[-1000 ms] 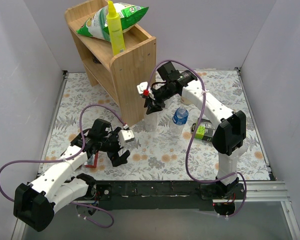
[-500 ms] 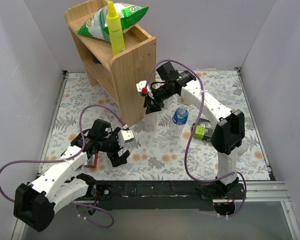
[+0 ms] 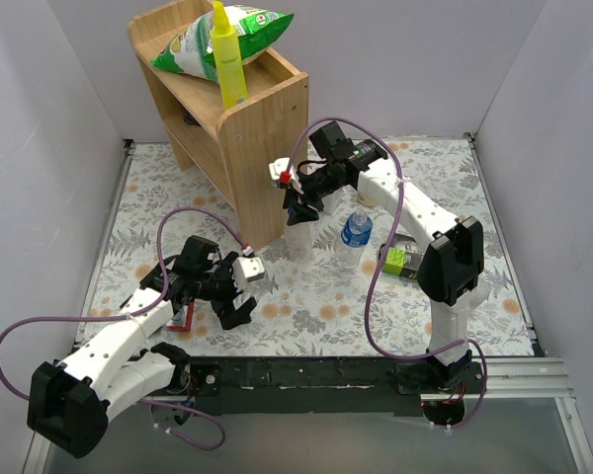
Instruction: Screw on the bottle caps
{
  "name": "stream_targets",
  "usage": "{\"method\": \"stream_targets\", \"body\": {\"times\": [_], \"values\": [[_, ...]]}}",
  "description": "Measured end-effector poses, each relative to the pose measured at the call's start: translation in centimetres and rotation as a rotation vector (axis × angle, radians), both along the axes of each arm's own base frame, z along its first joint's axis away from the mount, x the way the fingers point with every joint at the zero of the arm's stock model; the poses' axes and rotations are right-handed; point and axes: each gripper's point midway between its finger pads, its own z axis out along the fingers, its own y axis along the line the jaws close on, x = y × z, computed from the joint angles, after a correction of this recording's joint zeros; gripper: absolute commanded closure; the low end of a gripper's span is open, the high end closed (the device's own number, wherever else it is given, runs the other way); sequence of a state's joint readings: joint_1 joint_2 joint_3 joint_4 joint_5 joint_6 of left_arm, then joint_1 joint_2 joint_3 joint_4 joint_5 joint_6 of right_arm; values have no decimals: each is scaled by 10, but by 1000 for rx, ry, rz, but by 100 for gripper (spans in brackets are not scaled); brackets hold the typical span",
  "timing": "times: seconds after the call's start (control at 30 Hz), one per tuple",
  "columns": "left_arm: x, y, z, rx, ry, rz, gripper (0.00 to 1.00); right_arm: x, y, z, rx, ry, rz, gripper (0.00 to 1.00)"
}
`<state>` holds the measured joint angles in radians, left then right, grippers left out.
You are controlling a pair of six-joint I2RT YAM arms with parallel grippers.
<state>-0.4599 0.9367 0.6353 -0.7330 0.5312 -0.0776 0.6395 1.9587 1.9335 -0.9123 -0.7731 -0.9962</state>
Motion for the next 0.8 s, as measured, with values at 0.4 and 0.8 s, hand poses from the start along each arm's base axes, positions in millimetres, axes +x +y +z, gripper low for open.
{"method": "stream_targets", "body": {"times": [0.4, 0.8], "values": [[-1, 1, -3, 4, 4, -2, 2, -2, -1, -7, -11, 15, -1, 44], [-2, 1, -4, 7, 3, -7, 2, -3, 7, 9, 46, 60, -42, 16]]}}
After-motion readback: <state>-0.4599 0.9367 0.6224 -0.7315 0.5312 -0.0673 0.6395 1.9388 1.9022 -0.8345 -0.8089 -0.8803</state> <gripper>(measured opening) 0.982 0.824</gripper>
